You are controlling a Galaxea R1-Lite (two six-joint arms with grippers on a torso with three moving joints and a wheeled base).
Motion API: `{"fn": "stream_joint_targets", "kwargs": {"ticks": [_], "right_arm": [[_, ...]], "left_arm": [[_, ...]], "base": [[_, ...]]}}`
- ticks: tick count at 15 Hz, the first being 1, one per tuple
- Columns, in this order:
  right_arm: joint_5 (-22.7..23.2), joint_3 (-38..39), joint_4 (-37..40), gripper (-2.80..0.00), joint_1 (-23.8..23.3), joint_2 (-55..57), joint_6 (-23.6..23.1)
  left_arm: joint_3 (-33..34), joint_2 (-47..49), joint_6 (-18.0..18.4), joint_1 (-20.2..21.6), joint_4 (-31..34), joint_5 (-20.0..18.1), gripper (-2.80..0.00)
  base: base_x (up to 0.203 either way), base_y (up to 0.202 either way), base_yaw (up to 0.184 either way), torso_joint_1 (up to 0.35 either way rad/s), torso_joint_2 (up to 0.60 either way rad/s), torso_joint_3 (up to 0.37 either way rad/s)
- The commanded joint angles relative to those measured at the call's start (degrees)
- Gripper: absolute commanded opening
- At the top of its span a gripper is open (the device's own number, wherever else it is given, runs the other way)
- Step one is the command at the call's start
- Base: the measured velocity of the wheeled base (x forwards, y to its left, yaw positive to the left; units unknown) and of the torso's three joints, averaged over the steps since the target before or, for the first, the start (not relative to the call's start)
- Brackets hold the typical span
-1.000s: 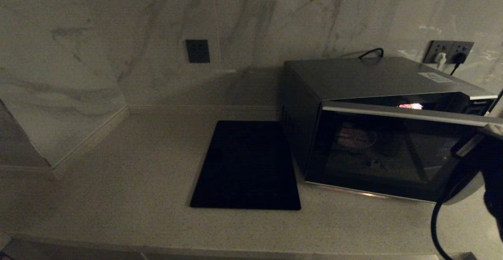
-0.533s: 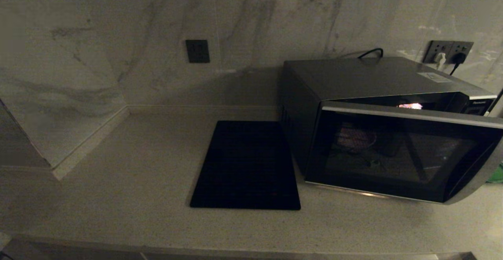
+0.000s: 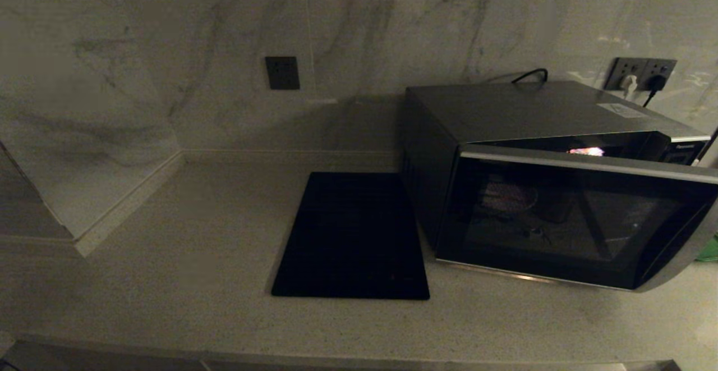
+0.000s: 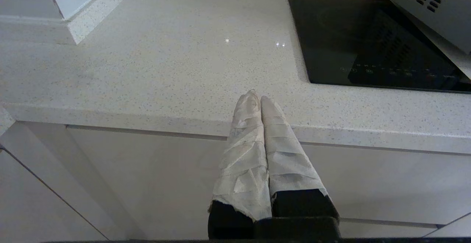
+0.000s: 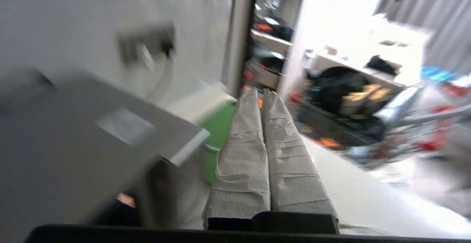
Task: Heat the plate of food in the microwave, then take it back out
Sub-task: Open the microwave oven
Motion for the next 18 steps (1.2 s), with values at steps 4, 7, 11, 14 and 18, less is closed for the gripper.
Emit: {"fn": "stream_joint_targets", "kwargs": {"ticks": [4,7,11,14,18], "right_arm": [[1.5,-16.9,0.8,-2.80,-2.9,7.9,-0.9],[4.2,-29.4,4.9,-2.80,-3.4,9.8,-4.7],[5.2,-28.6,25.4,-2.80,-3.5,6.9,-3.2],[12.2,-28.5,37.7,-2.80,-3.6,6.6,7.4],[32.5,-28.5,55.0,-2.80,-8.0,6.0,30.4]], "left_arm": [[0.0,0.0,0.0,0.0,0.0,0.0,-2.80],[0.0,0.0,0.0,0.0,0.0,0.0,-2.80],[0.0,0.0,0.0,0.0,0.0,0.0,-2.80],[0.0,0.1,0.0,0.0,0.0,0.0,-2.80],[0.0,0.0,0.0,0.0,0.0,0.0,-2.80]], "base": [[0.000,0.000,0.000,0.000,0.00,0.000],[0.000,0.000,0.000,0.000,0.00,0.000],[0.000,0.000,0.000,0.000,0.00,0.000],[0.000,0.000,0.000,0.000,0.00,0.000],[0.000,0.000,0.000,0.000,0.00,0.000]]}}
